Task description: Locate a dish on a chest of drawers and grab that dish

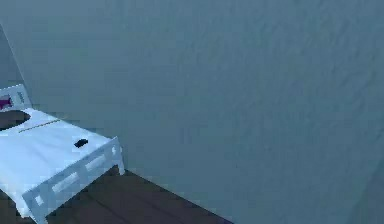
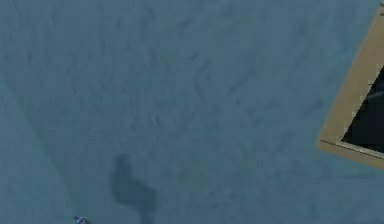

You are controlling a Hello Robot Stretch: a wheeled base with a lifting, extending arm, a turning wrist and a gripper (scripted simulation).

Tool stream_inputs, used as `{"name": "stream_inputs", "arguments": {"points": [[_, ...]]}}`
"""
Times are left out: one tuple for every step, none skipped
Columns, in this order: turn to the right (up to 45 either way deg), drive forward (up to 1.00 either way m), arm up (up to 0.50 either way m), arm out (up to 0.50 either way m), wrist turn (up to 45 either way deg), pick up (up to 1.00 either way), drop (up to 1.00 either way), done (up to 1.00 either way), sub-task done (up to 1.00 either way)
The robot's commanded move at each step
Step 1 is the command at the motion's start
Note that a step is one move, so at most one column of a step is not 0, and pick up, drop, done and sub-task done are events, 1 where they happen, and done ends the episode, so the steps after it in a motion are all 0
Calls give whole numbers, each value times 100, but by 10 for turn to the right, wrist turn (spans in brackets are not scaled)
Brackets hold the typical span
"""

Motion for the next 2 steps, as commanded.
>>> {"name": "stream_inputs", "arguments": {"points": [[-450,0,0,0,0,0,0,0,0],[-180,0,0,0,0,0,0,0,0]]}}
